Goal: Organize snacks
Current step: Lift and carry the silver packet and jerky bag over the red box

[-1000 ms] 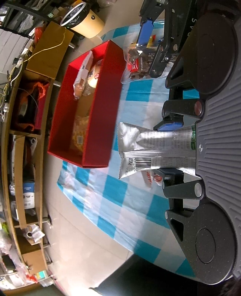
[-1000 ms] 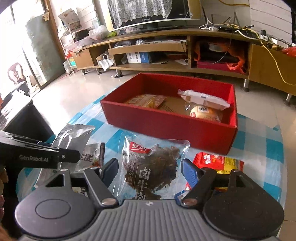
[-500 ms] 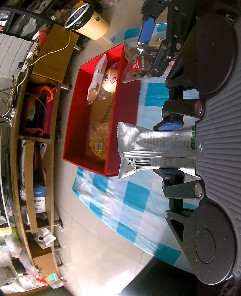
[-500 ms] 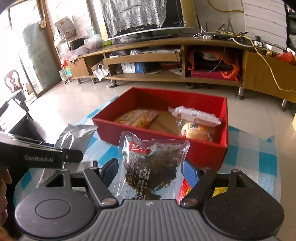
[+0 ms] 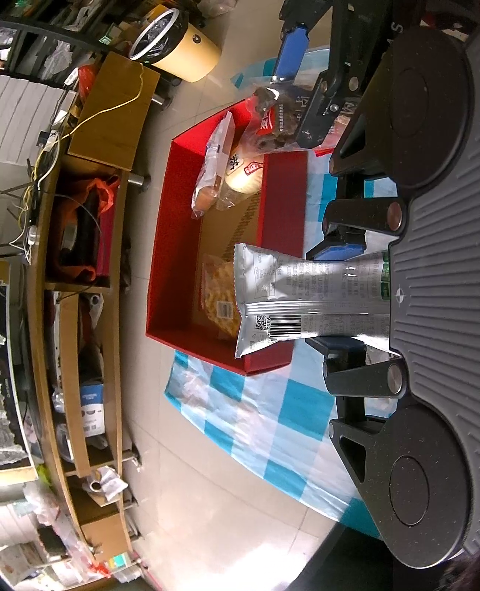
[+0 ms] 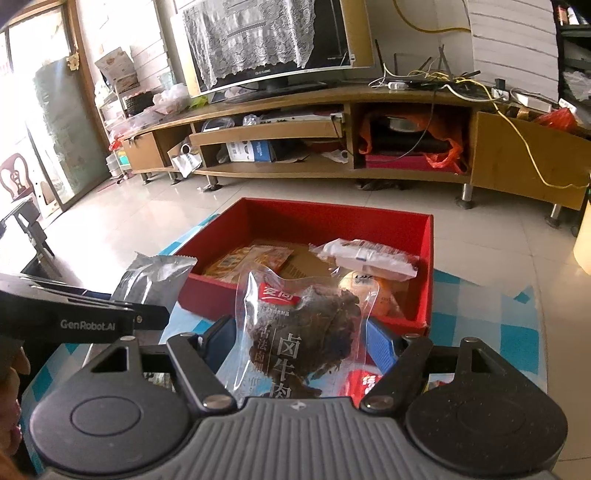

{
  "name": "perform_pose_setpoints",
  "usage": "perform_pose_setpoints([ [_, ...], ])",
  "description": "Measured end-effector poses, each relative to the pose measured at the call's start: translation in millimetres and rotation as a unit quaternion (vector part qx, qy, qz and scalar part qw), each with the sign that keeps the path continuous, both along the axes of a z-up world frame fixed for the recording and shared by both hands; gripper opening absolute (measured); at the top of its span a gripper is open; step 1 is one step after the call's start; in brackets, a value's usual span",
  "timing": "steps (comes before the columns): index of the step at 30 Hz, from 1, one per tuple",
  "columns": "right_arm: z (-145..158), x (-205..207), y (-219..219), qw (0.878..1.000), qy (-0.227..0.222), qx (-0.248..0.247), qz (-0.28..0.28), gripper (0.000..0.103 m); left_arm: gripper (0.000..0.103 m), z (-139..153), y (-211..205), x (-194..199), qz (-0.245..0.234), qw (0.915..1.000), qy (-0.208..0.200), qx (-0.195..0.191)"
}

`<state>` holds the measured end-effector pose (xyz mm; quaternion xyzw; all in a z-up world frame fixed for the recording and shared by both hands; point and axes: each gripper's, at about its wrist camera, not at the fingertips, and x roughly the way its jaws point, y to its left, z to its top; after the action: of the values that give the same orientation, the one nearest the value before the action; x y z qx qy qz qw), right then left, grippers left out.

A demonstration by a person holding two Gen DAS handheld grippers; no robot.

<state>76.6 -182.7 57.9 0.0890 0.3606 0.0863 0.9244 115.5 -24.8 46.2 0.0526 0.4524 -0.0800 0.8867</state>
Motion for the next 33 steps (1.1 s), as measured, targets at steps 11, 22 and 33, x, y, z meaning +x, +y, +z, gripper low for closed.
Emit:
perform_pose_setpoints([
  [11, -0.1, 12.3, -3.5, 1.000, -0.001, -0.005, -0.005, 0.074, 0.048, 1.4, -6.6, 13.3, -0.002, 1.0000, -0.004, 0.001],
  [22, -0.3, 18.8, -6.2, 1.000, -0.002, -0.006, -0.009, 0.074, 0.048, 1.0, -11.4, 22.7, -0.004, 1.0000, -0.005, 0.004],
  [33, 1.0, 28.2, -11.9, 1.000, -0.004, -0.009, -0.016, 0.074, 0.048, 0.6, -14.3, 33.0, -0.003, 1.0000, -0.007, 0.006],
])
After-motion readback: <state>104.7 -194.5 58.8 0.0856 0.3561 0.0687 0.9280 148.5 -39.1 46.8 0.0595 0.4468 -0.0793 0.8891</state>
